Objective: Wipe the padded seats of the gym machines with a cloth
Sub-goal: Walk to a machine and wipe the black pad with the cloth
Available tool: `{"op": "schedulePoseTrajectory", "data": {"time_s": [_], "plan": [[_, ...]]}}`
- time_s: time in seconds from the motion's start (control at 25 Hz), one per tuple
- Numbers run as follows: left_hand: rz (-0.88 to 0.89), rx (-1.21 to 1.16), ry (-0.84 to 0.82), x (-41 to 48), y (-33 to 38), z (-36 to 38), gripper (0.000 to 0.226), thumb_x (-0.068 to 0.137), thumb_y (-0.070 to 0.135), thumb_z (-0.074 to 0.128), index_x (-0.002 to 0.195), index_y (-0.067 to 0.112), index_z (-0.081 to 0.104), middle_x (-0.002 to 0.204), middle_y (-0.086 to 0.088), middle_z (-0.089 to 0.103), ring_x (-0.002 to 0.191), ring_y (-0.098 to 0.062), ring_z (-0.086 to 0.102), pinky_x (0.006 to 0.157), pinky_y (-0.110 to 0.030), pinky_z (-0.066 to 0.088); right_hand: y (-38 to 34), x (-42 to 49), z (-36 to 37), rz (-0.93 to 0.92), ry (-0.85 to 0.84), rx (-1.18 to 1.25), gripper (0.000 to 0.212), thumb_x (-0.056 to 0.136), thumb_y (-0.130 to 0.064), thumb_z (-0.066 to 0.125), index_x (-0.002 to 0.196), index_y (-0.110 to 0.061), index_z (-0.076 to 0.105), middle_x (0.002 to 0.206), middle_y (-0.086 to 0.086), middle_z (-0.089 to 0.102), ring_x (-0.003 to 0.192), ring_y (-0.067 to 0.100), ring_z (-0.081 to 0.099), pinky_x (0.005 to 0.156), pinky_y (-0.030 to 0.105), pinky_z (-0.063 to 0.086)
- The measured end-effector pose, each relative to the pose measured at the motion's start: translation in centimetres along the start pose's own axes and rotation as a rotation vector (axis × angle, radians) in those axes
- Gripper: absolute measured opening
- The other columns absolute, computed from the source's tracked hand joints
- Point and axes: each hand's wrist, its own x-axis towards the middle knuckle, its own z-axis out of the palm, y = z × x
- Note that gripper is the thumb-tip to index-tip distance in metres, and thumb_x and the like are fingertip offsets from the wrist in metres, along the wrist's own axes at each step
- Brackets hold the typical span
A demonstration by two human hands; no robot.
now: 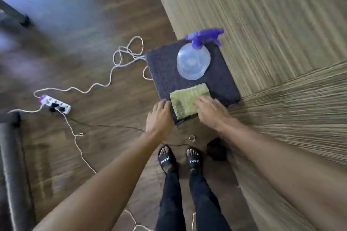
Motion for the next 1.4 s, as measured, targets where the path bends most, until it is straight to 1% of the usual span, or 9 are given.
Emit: {"op": "schedulePoseTrajectory", "data": {"time_s": [0.16, 0.28, 0.44, 0.64, 0.8, 1.0, 1.16, 1.28, 1.4], "plan": [[-0.092, 0.053, 0.071, 4.4, -0.5, 1.0, 0.066, 0.093, 0.007, 0.038, 0.154, 0.013, 0.013, 0.164, -0.002, 0.006, 0.151, -0.023, 0.007, 0.115, -0.047, 0.027, 1.6, 5.9, -1.3, -0.129, 0.100, 0.011, 0.040, 0.083, -0.006, 0.049, 0.122, -0.011, 0.058, 0.124, 0.009, 0.058, 0.117, 0.031, 0.052, 0.096, 0.041, 0.039], [-0.102, 0.098, -0.004, 5.4, -0.7, 2.7, 0.071, 0.093, 0.007, 0.040, 0.155, 0.012, 0.004, 0.164, -0.002, -0.003, 0.152, -0.023, 0.000, 0.118, -0.046, 0.024, 1.9, 7.9, -1.3, -0.162, -0.034, -0.036, 0.046, 0.082, -0.008, 0.052, 0.127, -0.011, 0.054, 0.128, 0.008, 0.055, 0.119, 0.031, 0.051, 0.099, 0.040, 0.039], [-0.090, 0.105, 0.019, 5.4, -1.2, 3.4, 0.079, 0.088, 0.004, 0.048, 0.155, 0.012, 0.006, 0.164, -0.004, -0.001, 0.152, -0.024, 0.002, 0.118, -0.044, 0.025, 2.1, 8.4, -1.0, -0.172, -0.086, -0.015, 0.042, 0.082, -0.017, 0.057, 0.124, -0.014, 0.054, 0.121, 0.007, 0.052, 0.116, 0.029, 0.048, 0.094, 0.042, 0.043], [-0.089, 0.072, 0.019, 5.6, -1.1, 2.7, 0.075, 0.089, 0.004, 0.046, 0.155, 0.012, 0.012, 0.164, -0.004, 0.005, 0.151, -0.024, 0.008, 0.117, -0.043, 0.028, 2.1, 8.8, -1.4, -0.111, -0.229, -0.014, 0.054, 0.077, -0.038, 0.071, 0.122, -0.019, 0.048, 0.124, 0.008, 0.050, 0.120, 0.029, 0.045, 0.099, 0.046, 0.039], [-0.089, 0.039, -0.001, 5.6, -1.3, 2.6, 0.076, 0.088, 0.004, 0.047, 0.155, 0.012, 0.012, 0.164, -0.003, 0.005, 0.151, -0.023, 0.007, 0.116, -0.044, 0.029, 1.5, 8.9, -1.4, -0.061, -0.278, -0.031, 0.048, 0.079, -0.031, 0.069, 0.121, -0.016, 0.051, 0.128, 0.011, 0.047, 0.121, 0.032, 0.044, 0.097, 0.045, 0.039], [-0.094, 0.031, -0.016, 5.7, -1.2, 2.5, 0.077, 0.088, 0.006, 0.050, 0.155, 0.013, 0.013, 0.164, -0.002, 0.004, 0.151, -0.023, 0.007, 0.117, -0.044, 0.029, 1.4, 8.8, -2.2, -0.012, -0.345, 0.018, 0.032, 0.076, -0.023, 0.068, 0.103, -0.017, 0.051, 0.105, 0.007, 0.056, 0.098, 0.032, 0.056, 0.072, 0.036, 0.038], [-0.106, 0.020, -0.034, 5.7, -1.2, 2.4, 0.080, 0.086, 0.004, 0.050, 0.155, 0.012, 0.012, 0.164, -0.003, 0.003, 0.151, -0.024, 0.005, 0.118, -0.045, 0.026, 1.9, 8.7, -2.3, 0.083, -0.477, 0.119, 0.041, 0.070, -0.026, 0.078, 0.094, -0.014, 0.047, 0.094, 0.006, 0.051, 0.082, 0.027, 0.055, 0.067, 0.037, 0.046], [-0.110, 0.018, -0.034, 5.7, -1.1, 2.4, 0.081, 0.086, 0.004, 0.052, 0.155, 0.012, 0.011, 0.164, -0.003, 0.003, 0.151, -0.024, 0.005, 0.118, -0.044, 0.026, 2.0, 8.6, -2.0, 0.090, -0.519, 0.159, 0.029, 0.068, -0.024, 0.075, 0.079, -0.013, 0.051, 0.084, 0.008, 0.057, 0.068, 0.024, 0.054, 0.061, 0.033, 0.043], [-0.113, 0.020, -0.040, 5.6, -0.9, 2.3, 0.081, 0.086, 0.005, 0.052, 0.155, 0.012, 0.011, 0.164, -0.003, 0.002, 0.151, -0.024, 0.005, 0.118, -0.044, 0.026, 2.4, 8.3, -2.0, 0.079, -0.567, 0.253, 0.027, 0.067, -0.030, 0.078, 0.081, -0.017, 0.059, 0.085, 0.005, 0.063, 0.076, 0.024, 0.060, 0.067, 0.033, 0.047]]}}
